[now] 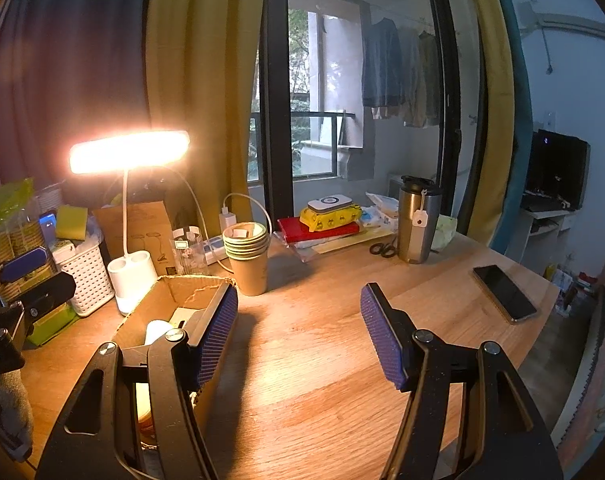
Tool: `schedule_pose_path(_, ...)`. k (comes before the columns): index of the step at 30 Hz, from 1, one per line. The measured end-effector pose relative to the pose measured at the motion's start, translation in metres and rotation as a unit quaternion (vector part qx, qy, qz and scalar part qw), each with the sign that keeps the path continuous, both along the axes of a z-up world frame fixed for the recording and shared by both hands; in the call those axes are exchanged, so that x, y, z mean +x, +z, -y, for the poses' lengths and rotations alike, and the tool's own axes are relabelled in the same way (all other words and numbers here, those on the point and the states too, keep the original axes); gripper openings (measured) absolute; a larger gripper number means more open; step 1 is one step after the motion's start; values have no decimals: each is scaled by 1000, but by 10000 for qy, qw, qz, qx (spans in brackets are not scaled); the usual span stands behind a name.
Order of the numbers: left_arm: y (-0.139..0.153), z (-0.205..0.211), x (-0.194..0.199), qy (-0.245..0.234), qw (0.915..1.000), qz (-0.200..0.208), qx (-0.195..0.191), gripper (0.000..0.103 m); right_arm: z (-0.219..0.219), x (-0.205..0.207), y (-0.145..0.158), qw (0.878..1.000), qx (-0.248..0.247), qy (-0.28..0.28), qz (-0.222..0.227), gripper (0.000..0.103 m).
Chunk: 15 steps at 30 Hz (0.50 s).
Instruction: Organize rigid objects
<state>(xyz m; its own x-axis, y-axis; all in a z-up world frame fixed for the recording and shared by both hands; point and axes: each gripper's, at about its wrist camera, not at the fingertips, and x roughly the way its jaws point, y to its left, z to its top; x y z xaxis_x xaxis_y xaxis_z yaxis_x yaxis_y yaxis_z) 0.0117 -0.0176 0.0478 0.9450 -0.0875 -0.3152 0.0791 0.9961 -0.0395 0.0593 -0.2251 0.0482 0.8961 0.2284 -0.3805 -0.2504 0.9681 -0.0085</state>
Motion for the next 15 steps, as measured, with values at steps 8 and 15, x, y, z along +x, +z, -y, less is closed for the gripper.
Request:
schedule_pose_path(8, 2, 1, -1, -21, 10000, 22, 11, 95, -1, 0, 0, 10000, -10, 3, -4, 67)
schedule_pose_path(15, 3, 3, -2, -30, 10000, 37, 11, 95, -1, -1, 1, 10000, -10, 8, -4, 67)
